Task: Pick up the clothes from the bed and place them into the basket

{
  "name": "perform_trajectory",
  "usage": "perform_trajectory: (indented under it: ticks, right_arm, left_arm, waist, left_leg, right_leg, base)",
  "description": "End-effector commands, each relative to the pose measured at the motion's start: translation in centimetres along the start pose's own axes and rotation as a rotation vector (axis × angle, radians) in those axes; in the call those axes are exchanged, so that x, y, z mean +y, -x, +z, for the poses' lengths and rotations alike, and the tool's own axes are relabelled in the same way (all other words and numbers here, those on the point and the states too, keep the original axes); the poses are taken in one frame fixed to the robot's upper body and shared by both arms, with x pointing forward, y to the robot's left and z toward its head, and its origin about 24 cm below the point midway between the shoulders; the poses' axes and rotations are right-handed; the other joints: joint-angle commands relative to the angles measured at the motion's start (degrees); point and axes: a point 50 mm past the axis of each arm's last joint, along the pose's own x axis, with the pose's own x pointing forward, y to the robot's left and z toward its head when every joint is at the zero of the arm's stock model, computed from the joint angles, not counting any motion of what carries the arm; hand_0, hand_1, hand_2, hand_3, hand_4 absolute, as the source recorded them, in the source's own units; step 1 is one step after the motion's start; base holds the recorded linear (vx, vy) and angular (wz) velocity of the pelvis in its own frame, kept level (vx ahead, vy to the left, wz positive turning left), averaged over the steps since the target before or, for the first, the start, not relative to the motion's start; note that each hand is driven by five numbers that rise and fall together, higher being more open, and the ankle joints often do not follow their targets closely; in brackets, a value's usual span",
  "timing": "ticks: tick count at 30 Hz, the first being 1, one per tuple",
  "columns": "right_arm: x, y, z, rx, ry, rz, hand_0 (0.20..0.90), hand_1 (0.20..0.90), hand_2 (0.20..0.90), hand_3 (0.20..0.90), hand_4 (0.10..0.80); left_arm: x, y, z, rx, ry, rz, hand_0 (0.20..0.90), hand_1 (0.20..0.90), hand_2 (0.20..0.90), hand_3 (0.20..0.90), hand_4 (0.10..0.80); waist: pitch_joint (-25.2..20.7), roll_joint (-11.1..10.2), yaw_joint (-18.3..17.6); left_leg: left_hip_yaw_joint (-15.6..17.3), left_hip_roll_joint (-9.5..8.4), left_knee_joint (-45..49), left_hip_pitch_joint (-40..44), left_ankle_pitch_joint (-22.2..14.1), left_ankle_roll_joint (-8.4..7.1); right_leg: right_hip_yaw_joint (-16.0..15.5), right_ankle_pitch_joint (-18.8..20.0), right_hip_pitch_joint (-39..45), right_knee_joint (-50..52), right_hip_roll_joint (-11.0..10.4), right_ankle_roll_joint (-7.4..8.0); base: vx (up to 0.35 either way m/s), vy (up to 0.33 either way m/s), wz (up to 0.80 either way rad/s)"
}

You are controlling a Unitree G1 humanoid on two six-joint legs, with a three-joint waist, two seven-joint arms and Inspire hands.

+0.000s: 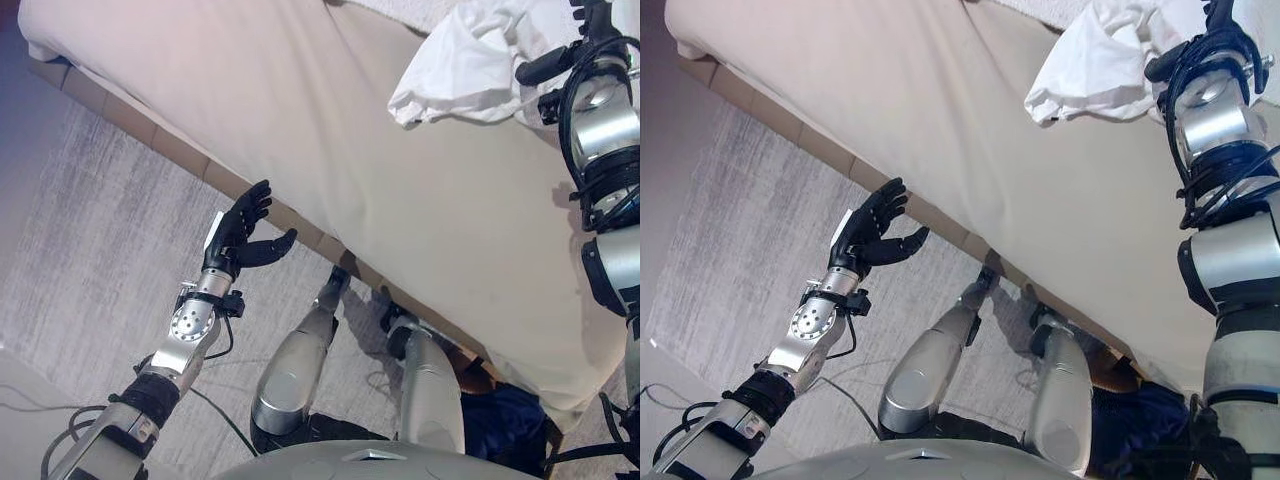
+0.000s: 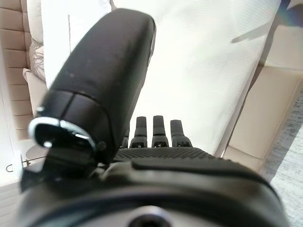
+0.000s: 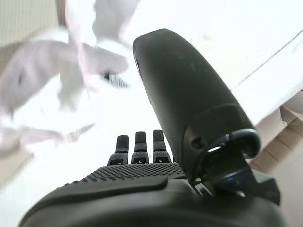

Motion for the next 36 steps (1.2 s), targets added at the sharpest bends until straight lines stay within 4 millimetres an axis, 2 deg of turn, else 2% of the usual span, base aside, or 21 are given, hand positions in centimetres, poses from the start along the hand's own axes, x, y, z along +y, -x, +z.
perform_trajectory:
  ticks: [1,6,10,15,16,17,18,25,28,29,36]
  right_arm:
    - [-2.2,0.3,5.5,-0.205,-0.033,-0.005,0.9,0.9,0.9,0.9,0.8]
    - [0.4,0.7,5.5,-0.226,-0.139,0.198,0.9,0.9,0.9,0.9,0.8]
    - [2.3,0.9,4.6,-0.209,-0.227,0.378,0.9,0.9,0.9,0.9,0.8]
    - [2.8,0.7,2.7,-0.138,-0.23,0.463,0.9,0.9,0.9,0.9,0.8]
    - [2.6,0.6,2.4,-0.128,-0.219,0.452,0.768,0.768,0.768,0.746,0.646]
    - [2.4,0.5,2.2,-0.123,-0.216,0.441,0.547,0.547,0.547,0.488,0.388]
    - [1.8,0.3,2.2,-0.127,-0.214,0.401,0.3,0.3,0.3,0.2,0.1]
    - [0.4,0.1,3.5,-0.164,-0.233,0.245,0.3,0.3,0.3,0.2,0.1]
    - [0.0,0.1,3.9,-0.188,-0.195,0.181,0.3,0.3,0.3,0.2,0.1]
    - [-0.3,0.1,4.2,-0.199,-0.174,0.151,0.3,0.3,0.3,0.2,0.1]
    - [-1.0,0.1,4.1,-0.193,-0.051,0.103,0.3,0.3,0.3,0.2,0.1]
  left_arm:
    - [-0.5,0.4,3.0,-0.177,0.053,-0.015,0.9,0.9,0.9,0.9,0.8]
    - [-0.7,0.7,3.0,-0.177,0.049,-0.024,0.9,0.9,0.9,0.9,0.8]
    - [-0.5,0.5,3.1,-0.171,0.042,-0.02,0.9,0.9,0.9,0.9,0.8]
    - [-0.1,0.3,3.6,-0.18,0.032,-0.026,0.9,0.9,0.9,0.9,0.8]
    - [-0.1,0.3,3.6,-0.183,0.032,-0.026,0.9,0.9,0.9,0.9,0.8]
    - [0.0,0.3,3.7,-0.185,0.032,-0.025,0.9,0.9,0.9,0.9,0.8]
    - [0.0,0.3,3.8,-0.19,0.033,-0.024,0.9,0.9,0.9,0.9,0.8]
    - [-0.1,0.4,3.7,-0.191,0.035,-0.019,0.9,0.9,0.9,0.9,0.8]
    - [0.0,0.5,3.5,-0.192,0.036,-0.016,0.9,0.9,0.9,0.9,0.8]
    - [-0.1,0.4,3.5,-0.196,0.033,-0.014,0.9,0.9,0.9,0.9,0.8]
    - [0.2,-0.1,2.4,-0.126,0.016,0.016,0.9,0.9,0.9,0.9,0.8]
  waist:
    - [-1.3,1.0,1.7]
    - [-1.3,1.5,2.4]
    - [-1.3,1.7,3.0]
    - [-1.3,1.5,3.5]
    - [-1.3,1.5,3.5]
    - [-1.3,1.5,3.6]
    - [-1.3,1.6,3.6]
    - [-1.3,1.6,3.0]
    - [-1.3,1.4,2.5]
    - [-1.3,1.7,2.2]
    - [-1.3,0.8,-0.1]
  left_leg:
    - [-0.9,-0.63,2.5,-3.1,-3.4,3.78]
    - [-1.0,-0.69,2.5,-5.4,-2.9,3.93]
    - [-1.3,-0.71,2.8,-6.4,-2.8,3.89]
    - [-1.7,-0.85,3.0,-6.4,-2.8,3.94]
    - [-1.7,-0.84,3.0,-6.3,-2.8,3.91]
    - [-1.7,-0.83,3.0,-6.4,-2.8,3.92]
    - [-1.8,-0.85,3.1,-6.4,-2.8,3.94]
    - [-1.4,-0.52,2.0,-4.8,-2.9,3.9]
    - [-1.0,-0.23,1.2,-3.2,-3.0,3.89]
    - [-1.0,-0.05,1.2,-3.6,-1.7,3.91]
    - [-0.1,0.43,0.1,3.2,-3.1,3.73]
  right_leg:
    - [1.4,2.2,0.0,-1.1,0.7,-0.16]
    - [1.1,2.4,-2.3,-0.7,0.7,-0.03]
    - [0.9,2.1,-3.4,0.2,0.8,-0.08]
    - [0.7,2.4,-3.3,0.0,0.6,0.13]
    - [0.7,2.4,-3.3,-0.1,0.6,0.16]
    - [0.7,2.5,-3.3,0.0,0.5,0.2]
    - [0.8,2.6,-3.4,0.0,0.5,0.33]
    - [1.3,3.3,-2.1,-1.2,0.6,0.69]
    - [1.7,3.8,-0.9,-2.4,0.7,0.87]
    - [1.2,5.7,-1.0,-3.3,0.8,0.58]
    - [2.6,6.3,5.4,-6.4,0.6,1.03]
  base:
    - [0.005,-0.008,0.06]
    - [-0.004,-0.005,0.03]
    - [-0.003,-0.002,0.02]
    - [0.0,0.0,0.0]
    - [0.0,0.0,0.0]
    - [0.0,0.0,0.0]
    - [0.0,0.0,0.0]
    - [-0.005,0.005,0.0]
    - [-0.062,0.052,-0.01]
    - [-0.114,0.108,-0.02]
    - [-0.03,0.06,-0.07]
